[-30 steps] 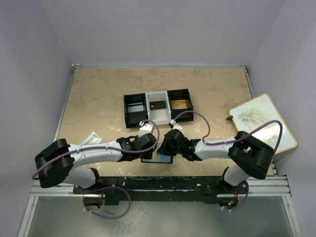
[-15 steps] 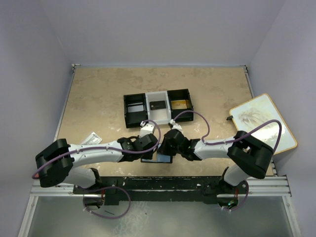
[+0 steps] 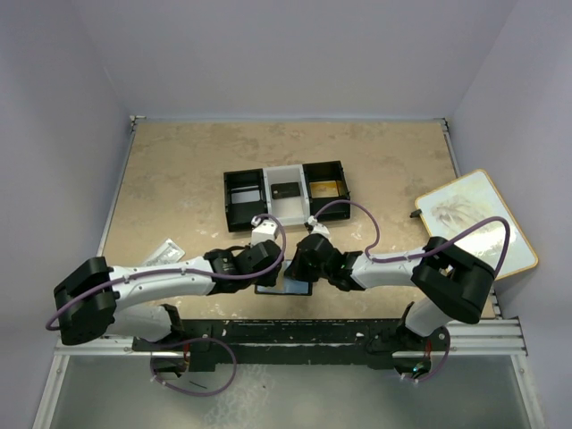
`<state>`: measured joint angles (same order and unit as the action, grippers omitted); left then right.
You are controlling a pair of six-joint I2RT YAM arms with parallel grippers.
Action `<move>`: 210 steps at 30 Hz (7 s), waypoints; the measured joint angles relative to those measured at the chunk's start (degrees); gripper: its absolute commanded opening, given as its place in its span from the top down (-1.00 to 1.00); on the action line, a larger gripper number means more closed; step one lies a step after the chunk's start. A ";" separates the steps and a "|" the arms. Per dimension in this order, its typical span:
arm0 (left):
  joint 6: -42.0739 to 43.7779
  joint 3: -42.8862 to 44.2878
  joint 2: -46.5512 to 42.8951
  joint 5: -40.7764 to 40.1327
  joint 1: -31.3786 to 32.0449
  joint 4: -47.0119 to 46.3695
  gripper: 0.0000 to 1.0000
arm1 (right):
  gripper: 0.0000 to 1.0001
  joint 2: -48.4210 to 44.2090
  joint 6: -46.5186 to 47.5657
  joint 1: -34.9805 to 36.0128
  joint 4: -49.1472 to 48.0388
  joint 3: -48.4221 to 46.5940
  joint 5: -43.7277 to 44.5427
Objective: Take the credit cards out of the card holder
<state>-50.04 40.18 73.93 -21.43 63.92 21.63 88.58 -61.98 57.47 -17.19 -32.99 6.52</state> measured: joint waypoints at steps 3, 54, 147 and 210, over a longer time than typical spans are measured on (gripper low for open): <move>-0.15 0.00 -1.20 0.07 0.11 -0.68 0.39 | 0.94 0.04 0.00 0.00 -0.02 0.00 -0.02; -0.46 -2.86 7.72 20.22 0.39 -21.99 0.09 | 0.59 -50.05 -11.56 0.00 33.59 10.21 19.76; 4.15 -3.96 6.64 7.15 -4.68 -12.79 0.79 | 0.53 2.40 -16.96 -2.47 -45.68 25.29 -6.23; 3.39 -4.04 6.43 4.52 -4.02 -12.50 1.00 | 0.66 -3.10 -10.45 -3.48 -26.53 16.98 -7.89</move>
<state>-46.65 36.14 80.36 -16.91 59.90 9.13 85.47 -72.42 54.00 -43.72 -16.01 -1.37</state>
